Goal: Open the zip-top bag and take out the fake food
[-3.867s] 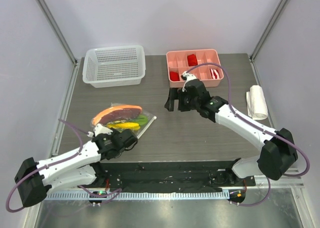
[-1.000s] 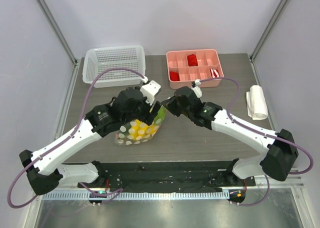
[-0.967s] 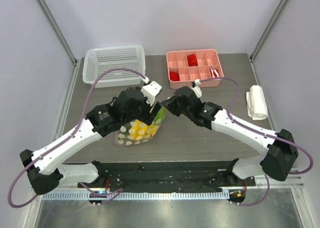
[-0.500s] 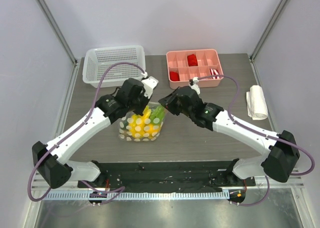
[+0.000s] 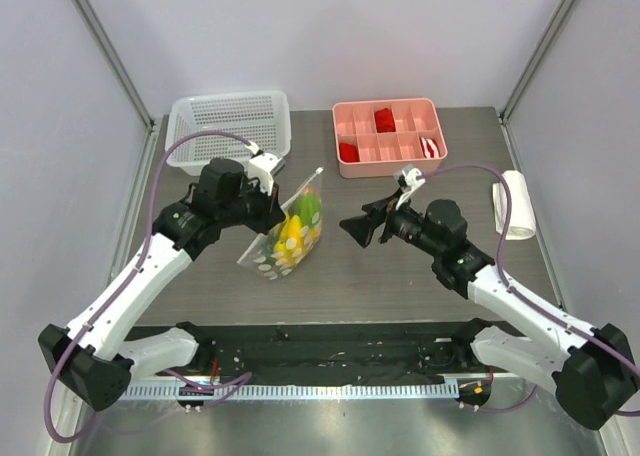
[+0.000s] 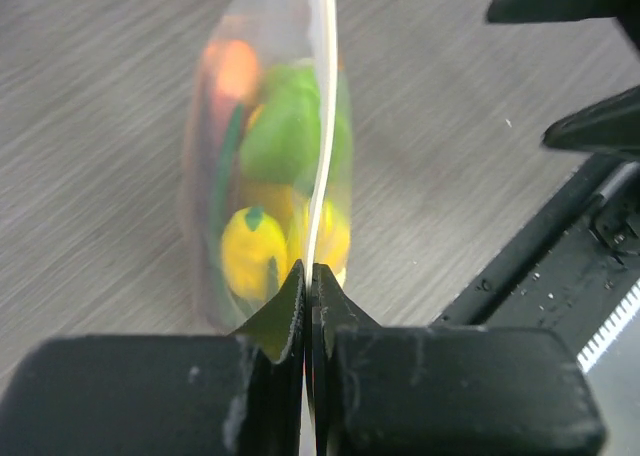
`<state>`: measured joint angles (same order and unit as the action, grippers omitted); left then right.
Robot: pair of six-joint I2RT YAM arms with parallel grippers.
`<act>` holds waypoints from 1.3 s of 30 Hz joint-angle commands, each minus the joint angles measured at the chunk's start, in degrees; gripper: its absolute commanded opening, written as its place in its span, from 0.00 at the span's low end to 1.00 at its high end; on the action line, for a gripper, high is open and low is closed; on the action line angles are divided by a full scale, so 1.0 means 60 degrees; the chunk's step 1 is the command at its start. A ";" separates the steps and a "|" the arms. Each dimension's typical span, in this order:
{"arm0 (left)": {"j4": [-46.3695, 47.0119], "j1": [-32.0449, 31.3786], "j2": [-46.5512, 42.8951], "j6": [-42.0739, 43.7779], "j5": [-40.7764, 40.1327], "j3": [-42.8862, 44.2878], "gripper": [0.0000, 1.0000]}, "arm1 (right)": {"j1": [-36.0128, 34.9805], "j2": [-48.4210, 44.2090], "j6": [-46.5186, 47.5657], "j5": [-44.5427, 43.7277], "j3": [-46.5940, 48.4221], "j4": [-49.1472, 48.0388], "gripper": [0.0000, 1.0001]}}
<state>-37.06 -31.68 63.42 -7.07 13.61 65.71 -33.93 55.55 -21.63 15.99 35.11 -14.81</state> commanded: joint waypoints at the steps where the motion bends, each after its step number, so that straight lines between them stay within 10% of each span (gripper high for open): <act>1: 0.0991 0.0051 -0.0023 -0.0038 0.1145 -0.0215 0.00 | 0.0206 0.0072 0.1626 0.2463 -0.1163 -0.4427 0.86; 18: 0.0200 0.0197 0.0153 0.0695 0.2785 0.0298 0.00 | 0.1407 0.3601 0.1481 0.5845 -0.0111 -0.7126 0.86; 39: 0.0141 0.0256 0.0021 0.0549 0.2933 0.0064 0.00 | 0.1671 0.5653 -0.0042 0.5948 0.0489 -0.9821 0.79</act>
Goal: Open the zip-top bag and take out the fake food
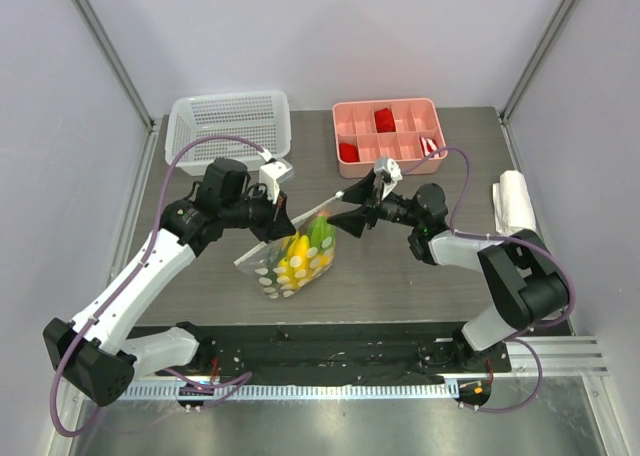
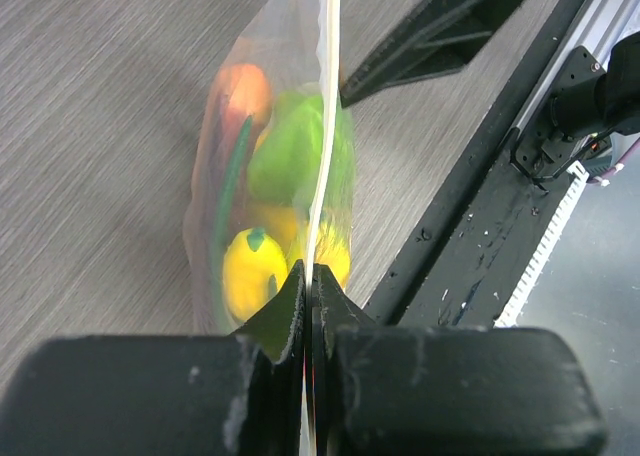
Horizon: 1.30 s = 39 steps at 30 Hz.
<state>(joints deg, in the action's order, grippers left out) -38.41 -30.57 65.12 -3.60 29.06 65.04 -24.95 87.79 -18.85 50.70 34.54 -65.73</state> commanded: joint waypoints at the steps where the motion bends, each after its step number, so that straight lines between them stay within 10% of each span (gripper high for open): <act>1: 0.0367 0.0070 -0.0234 -0.0074 0.0401 0.0147 0.00 | 0.0174 0.0310 -0.0593 0.0193 0.0629 -0.1378 0.78; 4: 0.0411 0.0070 -0.0205 -0.0221 0.0430 0.0060 0.00 | 0.0174 0.0368 -0.0623 0.0310 0.0746 -0.1378 0.72; 12: 0.0572 0.0070 -0.0292 -0.0879 -0.0080 0.0001 0.00 | 0.0174 0.0603 -0.1514 0.0750 0.0790 -0.2256 0.01; 14: 0.0485 0.0070 -0.0336 -0.1040 -0.0373 0.0030 0.01 | 0.0174 0.0705 -0.1866 0.0808 0.0849 -0.2622 0.01; 15: 0.0571 0.0070 -0.0394 -0.1592 -0.1245 0.0233 0.40 | 0.0188 0.0647 -0.2346 0.0779 0.0805 -0.2884 0.01; 17: 0.1171 0.0056 -0.0322 -0.1846 -0.1546 0.0395 0.62 | 0.0159 0.0531 -0.2468 0.0648 0.0747 -0.2814 0.01; 30: 0.1731 -0.1116 0.3733 -0.1013 -0.1708 0.3881 0.50 | 0.0130 0.0046 -0.3127 0.0984 0.1215 -0.1364 0.01; 39: 0.2198 -0.1483 0.3327 -0.0603 -0.1650 0.3357 0.46 | 0.0130 0.0193 -0.3230 0.0925 0.1347 -0.1173 0.01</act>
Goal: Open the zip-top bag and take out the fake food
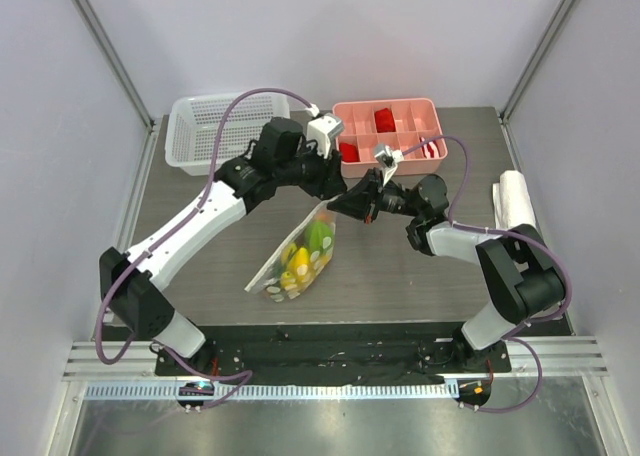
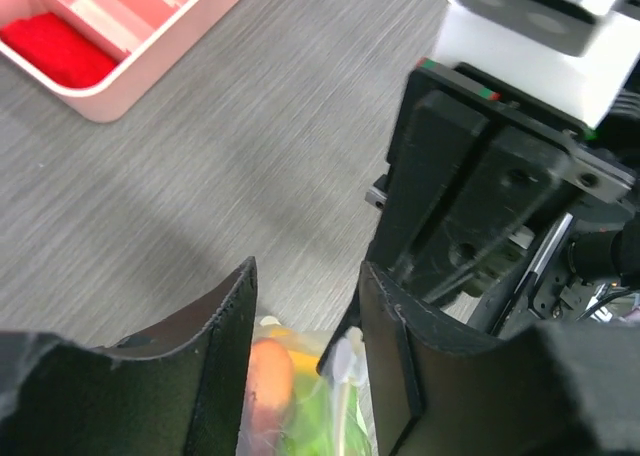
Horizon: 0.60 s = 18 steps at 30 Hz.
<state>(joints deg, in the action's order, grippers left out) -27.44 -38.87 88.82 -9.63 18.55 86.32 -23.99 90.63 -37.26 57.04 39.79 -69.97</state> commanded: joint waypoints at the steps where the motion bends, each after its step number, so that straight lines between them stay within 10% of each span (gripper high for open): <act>1: 0.0369 -0.0098 -0.0811 0.0476 0.0088 -0.0280 0.47 | -0.0016 -0.0223 -0.0148 -0.0116 0.0502 -0.0408 0.01; 18: -0.0377 -0.0098 -0.1268 0.1063 -0.0147 -0.0867 0.35 | -0.0030 -0.0061 0.0042 -0.0336 0.0487 -0.0100 0.01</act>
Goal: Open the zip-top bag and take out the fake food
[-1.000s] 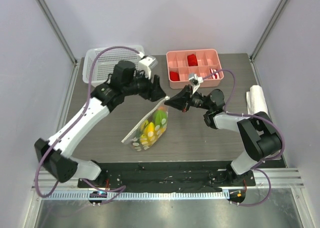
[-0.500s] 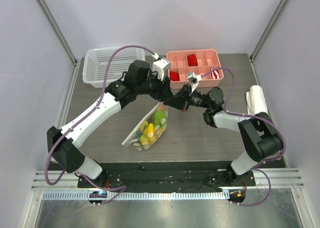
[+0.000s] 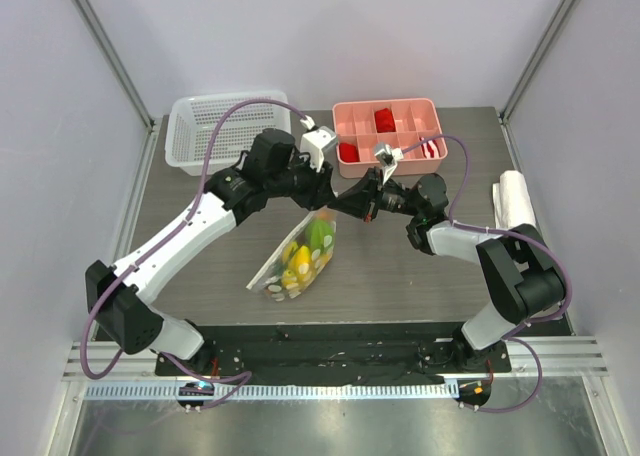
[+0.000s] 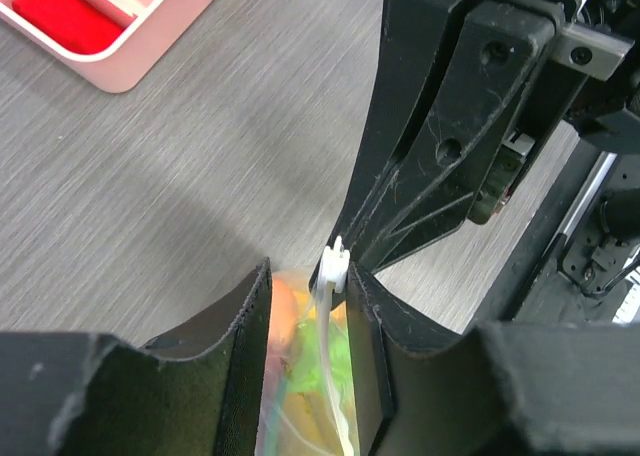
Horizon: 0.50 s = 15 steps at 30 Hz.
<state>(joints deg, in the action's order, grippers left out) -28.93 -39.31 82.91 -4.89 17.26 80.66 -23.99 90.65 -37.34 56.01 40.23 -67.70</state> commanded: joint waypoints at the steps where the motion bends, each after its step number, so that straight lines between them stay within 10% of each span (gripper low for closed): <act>1: -0.0173 -0.0026 -0.0298 0.0272 0.0097 0.0077 0.35 | -0.0016 -0.0050 0.0057 -0.0179 0.0415 -0.0494 0.01; 9: 0.0266 -0.0026 -0.0065 0.0009 0.0287 0.0120 0.31 | -0.0030 -0.0167 0.0115 -0.0121 0.0356 -0.0494 0.01; 15: 0.0047 -0.0026 0.0200 -0.0050 0.0245 0.0399 0.05 | -0.0016 -0.0313 0.0232 -0.0135 0.0297 -0.0420 0.01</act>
<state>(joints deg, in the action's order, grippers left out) -29.36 -39.38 83.18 -4.84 18.65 80.60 -23.99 90.65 -37.10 55.77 40.29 -67.31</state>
